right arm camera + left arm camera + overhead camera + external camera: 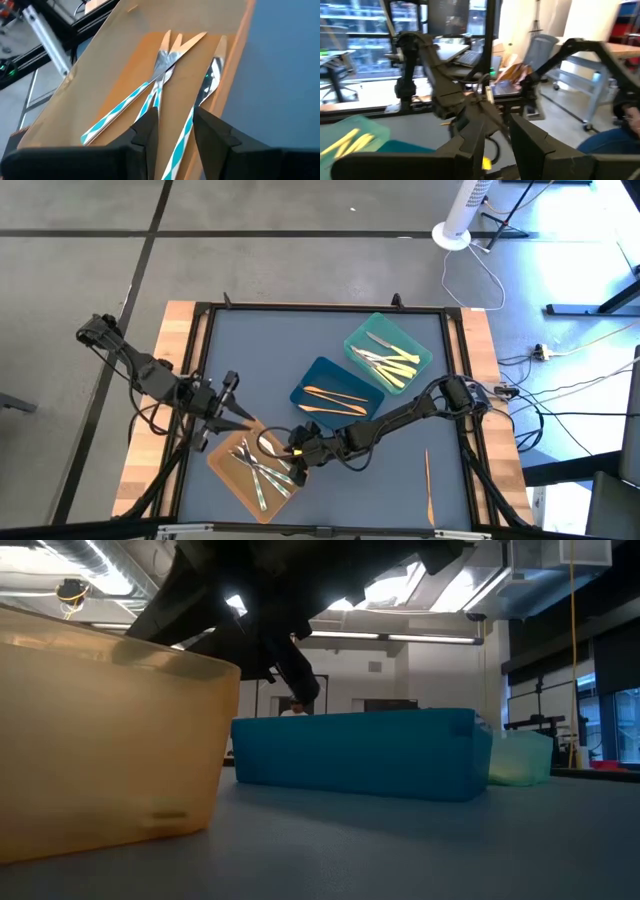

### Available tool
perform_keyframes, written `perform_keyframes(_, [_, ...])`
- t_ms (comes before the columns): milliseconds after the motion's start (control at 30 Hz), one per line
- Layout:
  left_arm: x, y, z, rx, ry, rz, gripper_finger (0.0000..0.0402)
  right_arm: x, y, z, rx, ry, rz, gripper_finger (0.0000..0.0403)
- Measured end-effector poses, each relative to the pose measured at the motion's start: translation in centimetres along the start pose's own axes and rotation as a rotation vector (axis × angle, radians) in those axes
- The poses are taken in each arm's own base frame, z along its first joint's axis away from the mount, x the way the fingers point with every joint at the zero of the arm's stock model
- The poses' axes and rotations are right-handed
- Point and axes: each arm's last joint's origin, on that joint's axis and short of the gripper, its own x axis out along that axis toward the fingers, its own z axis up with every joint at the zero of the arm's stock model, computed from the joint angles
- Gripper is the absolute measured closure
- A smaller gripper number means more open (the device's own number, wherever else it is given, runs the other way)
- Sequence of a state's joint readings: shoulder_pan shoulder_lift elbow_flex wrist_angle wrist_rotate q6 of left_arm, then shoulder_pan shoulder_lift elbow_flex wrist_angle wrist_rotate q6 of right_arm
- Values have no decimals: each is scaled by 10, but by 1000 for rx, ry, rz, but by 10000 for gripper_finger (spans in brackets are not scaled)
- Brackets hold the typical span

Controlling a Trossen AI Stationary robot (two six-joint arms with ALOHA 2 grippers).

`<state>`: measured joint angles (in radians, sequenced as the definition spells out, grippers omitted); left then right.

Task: Sort silverware by color (type)
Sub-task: Put the gold knife into the dark blue bin

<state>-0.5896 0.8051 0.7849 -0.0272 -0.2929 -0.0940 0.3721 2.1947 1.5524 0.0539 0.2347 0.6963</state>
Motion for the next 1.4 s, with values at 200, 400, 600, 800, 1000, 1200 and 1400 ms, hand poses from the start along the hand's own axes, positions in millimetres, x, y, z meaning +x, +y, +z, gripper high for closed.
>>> perform_keyframes(200, [0,4,-5,33,45,56,318,-14,8,9,-23,63,88,292])
perform_keyframes(400, [1,8,-6,43,58,79,318,-46,12,25,-36,126,46,292])
perform_keyframes(600, [5,10,-9,50,85,90,318,-85,15,39,-34,177,-11,292])
perform_keyframes(800, [15,14,-16,62,132,124,318,-132,27,45,-29,228,-43,292])
perform_keyframes(1000, [26,21,-22,67,169,172,318,-180,43,42,0,222,-67,292])
perform_keyframes(1200, [37,28,-29,62,203,214,318,-221,51,25,65,285,-147,292])
perform_keyframes(1400, [48,34,-38,68,258,247,318,-245,57,-3,176,404,-253,292])
